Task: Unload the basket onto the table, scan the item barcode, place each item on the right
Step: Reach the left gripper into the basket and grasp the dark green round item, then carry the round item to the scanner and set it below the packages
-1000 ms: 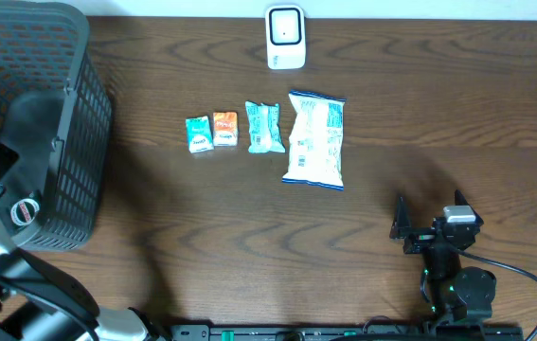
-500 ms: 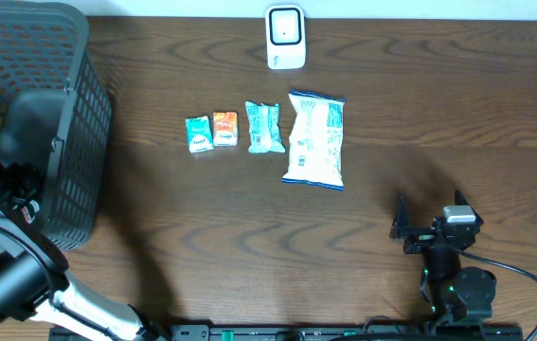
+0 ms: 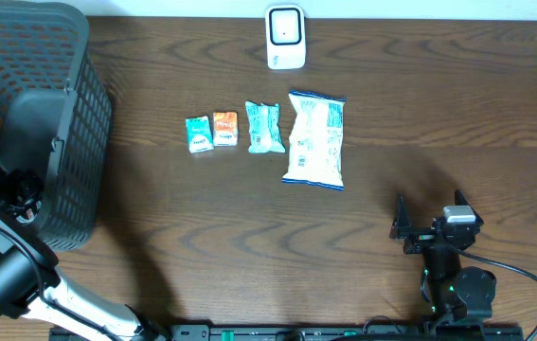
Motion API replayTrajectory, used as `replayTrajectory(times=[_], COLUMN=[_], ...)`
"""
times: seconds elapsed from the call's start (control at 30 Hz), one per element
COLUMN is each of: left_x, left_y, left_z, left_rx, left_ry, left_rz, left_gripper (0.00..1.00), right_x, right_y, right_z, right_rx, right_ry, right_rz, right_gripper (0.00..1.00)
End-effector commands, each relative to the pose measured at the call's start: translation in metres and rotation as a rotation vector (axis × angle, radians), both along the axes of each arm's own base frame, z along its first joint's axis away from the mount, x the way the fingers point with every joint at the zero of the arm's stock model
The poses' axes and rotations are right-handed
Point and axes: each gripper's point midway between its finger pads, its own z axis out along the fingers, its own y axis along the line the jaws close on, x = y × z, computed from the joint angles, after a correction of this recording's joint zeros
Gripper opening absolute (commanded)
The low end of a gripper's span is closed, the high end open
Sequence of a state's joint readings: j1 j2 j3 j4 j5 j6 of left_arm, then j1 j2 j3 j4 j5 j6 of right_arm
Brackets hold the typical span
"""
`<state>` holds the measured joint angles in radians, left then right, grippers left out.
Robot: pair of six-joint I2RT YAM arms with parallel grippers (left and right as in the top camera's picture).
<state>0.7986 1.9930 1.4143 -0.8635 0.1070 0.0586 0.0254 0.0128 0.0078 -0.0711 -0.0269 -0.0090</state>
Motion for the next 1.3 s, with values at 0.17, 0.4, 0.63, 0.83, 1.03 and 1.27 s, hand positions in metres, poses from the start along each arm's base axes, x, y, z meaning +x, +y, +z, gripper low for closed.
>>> replayTrajectory(times=[0.17, 0.4, 0.63, 0.83, 1.03, 1.27], left_x=[0.012, 0.056, 0.061, 0.063, 0.095, 0.117], left_y=[-0.008, -0.009, -0.060, -0.163, -0.284, -0.374], left_z=[0.009, 0.141, 0.315, 0.385, 0.361, 0.244], left_rx=[-0.071, 0.014, 0.049, -0.041, -0.182, -0.133], left_ry=[-0.054, -0.454, -0.978, -1.170, -1.095, -0.706], left_rz=[0.085, 0.116, 0.128, -0.095, -0.432, -0.586], left_gripper=[0.50, 0.50, 0.50, 0.50, 0.50, 0.50], right_x=[0.000, 0.000, 0.000, 0.000, 0.000, 0.000], right_y=[-0.001, -0.001, -0.001, -0.001, -0.002, -0.001], right_z=[-0.001, -0.001, -0.001, -0.001, -0.001, -0.001], right_rx=[-0.007, -0.007, -0.007, -0.007, -0.008, -0.008], right_ry=[0.002, 0.002, 0.002, 0.002, 0.002, 0.002], right_rz=[-0.005, -0.005, -0.006, -0.005, -0.006, -0.005], right_gripper=[0.99, 0.99, 0.99, 0.99, 0.99, 0.99])
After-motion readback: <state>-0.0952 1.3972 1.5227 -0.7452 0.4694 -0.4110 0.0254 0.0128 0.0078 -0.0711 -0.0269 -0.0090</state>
